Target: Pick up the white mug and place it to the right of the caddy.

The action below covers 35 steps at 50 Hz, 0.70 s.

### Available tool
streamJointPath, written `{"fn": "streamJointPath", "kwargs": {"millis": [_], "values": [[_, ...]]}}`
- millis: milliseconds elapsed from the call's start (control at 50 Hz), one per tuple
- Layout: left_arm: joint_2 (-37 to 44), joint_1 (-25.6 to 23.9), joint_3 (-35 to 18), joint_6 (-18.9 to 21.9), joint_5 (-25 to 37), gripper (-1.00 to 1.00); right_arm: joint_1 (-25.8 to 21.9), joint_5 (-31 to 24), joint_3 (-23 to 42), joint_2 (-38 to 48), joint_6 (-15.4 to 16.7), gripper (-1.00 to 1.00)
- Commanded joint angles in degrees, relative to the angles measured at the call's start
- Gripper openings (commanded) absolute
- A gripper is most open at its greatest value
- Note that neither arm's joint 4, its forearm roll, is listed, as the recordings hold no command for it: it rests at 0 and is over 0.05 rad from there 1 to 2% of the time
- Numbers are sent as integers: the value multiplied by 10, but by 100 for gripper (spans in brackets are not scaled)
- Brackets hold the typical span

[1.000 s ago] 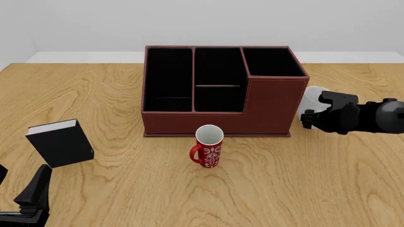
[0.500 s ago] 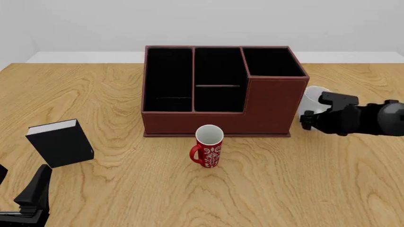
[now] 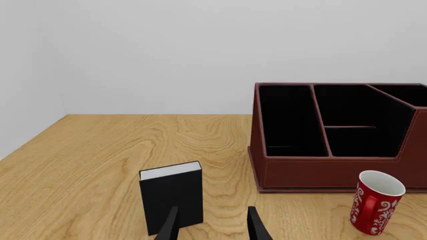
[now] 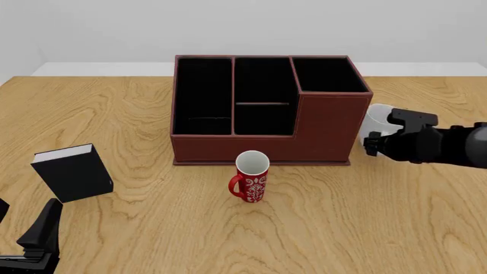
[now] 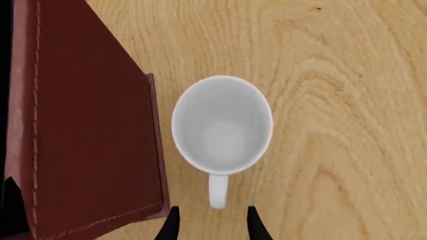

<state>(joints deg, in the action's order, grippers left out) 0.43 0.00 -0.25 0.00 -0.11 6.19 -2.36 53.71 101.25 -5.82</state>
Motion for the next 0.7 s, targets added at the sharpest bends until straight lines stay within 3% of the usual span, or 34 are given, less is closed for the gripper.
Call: {"fn": "streamJointPath", "kwargs": {"millis": [20,700], "values": [[0,0,0,0,0,100,2,1,-12,-14,-1,100],[0,0,0,0,0,100,-11,6,-67,-93,-16,100]]}}
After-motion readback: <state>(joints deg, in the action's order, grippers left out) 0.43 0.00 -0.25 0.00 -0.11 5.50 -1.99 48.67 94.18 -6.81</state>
